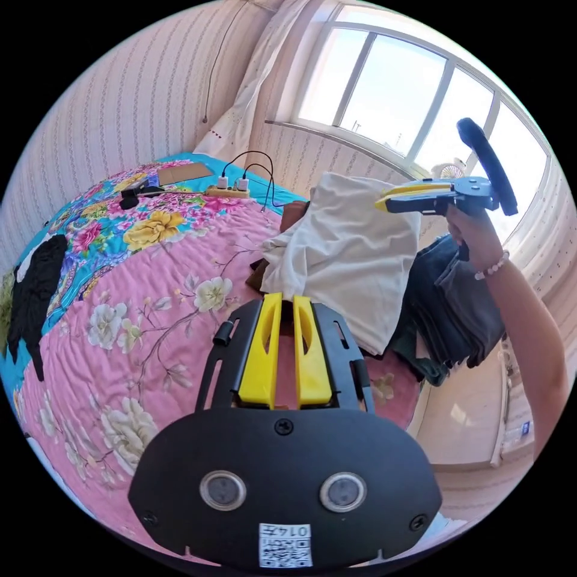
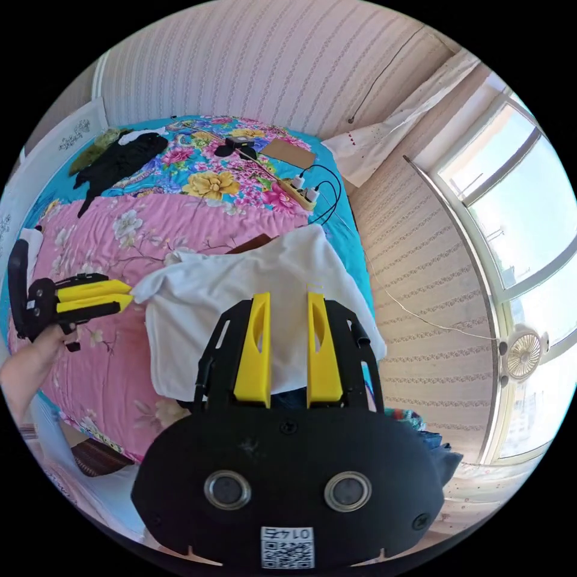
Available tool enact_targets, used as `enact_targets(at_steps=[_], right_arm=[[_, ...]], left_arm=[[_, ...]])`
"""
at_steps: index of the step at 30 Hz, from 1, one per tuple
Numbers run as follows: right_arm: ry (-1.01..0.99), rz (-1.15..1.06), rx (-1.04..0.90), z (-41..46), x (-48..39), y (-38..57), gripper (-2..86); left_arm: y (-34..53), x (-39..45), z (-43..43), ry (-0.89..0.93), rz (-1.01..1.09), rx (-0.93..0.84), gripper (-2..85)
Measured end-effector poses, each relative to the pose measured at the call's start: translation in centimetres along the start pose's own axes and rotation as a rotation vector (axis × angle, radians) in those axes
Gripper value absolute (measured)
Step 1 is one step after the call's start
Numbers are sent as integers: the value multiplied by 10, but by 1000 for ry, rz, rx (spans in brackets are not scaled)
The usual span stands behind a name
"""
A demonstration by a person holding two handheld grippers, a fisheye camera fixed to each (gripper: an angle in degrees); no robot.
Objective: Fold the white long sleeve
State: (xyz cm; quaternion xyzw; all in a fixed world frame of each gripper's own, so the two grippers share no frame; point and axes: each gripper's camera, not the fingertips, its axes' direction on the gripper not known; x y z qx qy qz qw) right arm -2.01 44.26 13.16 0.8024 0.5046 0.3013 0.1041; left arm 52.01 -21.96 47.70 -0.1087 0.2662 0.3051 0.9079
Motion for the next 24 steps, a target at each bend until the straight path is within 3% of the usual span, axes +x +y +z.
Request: enact_targets(at_steps=[4, 9, 13, 18, 24], right_arm=[[27, 33, 40, 1, -18, 14, 93], [-98, -22, 144, -31, -56, 13, 98], [-184, -310, 169, -46, -161, -4, 99], [-339, -582, 155, -43, -323, -28, 112], [-594, -788, 192, -59, -539, -57, 111]], left_arm=[[30, -27, -32, -10, -1, -1, 39], [105, -64, -102, -139, 55, -11, 45], [201, -117, -160, -243, -63, -77, 45], [357, -210, -263, -436, -410, -138, 41], [477, -298, -366, -502, -689, 32, 40]])
